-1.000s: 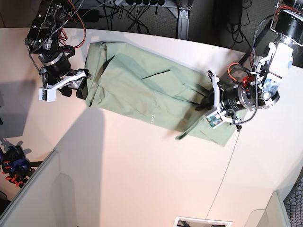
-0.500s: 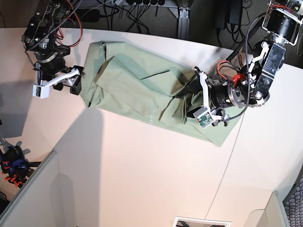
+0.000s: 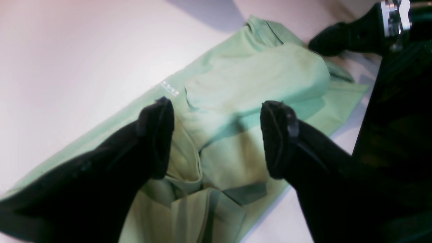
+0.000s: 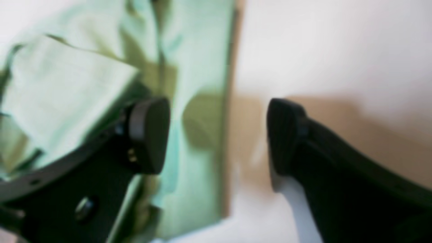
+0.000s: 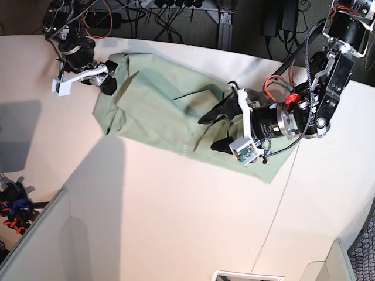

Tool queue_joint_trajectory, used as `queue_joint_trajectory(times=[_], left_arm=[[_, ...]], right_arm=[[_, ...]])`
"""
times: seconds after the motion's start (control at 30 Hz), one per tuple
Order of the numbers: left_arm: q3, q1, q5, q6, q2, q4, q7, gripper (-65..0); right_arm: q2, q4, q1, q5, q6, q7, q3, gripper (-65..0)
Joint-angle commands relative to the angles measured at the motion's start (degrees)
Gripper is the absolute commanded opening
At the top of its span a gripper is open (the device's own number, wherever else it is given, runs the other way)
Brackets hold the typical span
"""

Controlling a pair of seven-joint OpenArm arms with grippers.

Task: Fold the T-shirt properly
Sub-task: 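Fold the strip end held by the left gripper toward the right gripper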

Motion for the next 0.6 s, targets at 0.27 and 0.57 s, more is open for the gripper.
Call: queue_joint_trajectory(times=[0.27, 0.57], left_arm=[[-0.24, -0.92, -1.03, -1.11, -0.02, 1.09, -1.01, -21.7], [-0.24, -0.94, -1.03, -1.11, -0.02, 1.09, -0.37, -21.7]], right_arm=[[-4.76, -5.14, 2.73, 4.15, 1.77, 1.36, 0.20, -20.9], [-5.86, -6.69, 3.56, 5.57, 2.19, 0.35, -0.52, -20.9]])
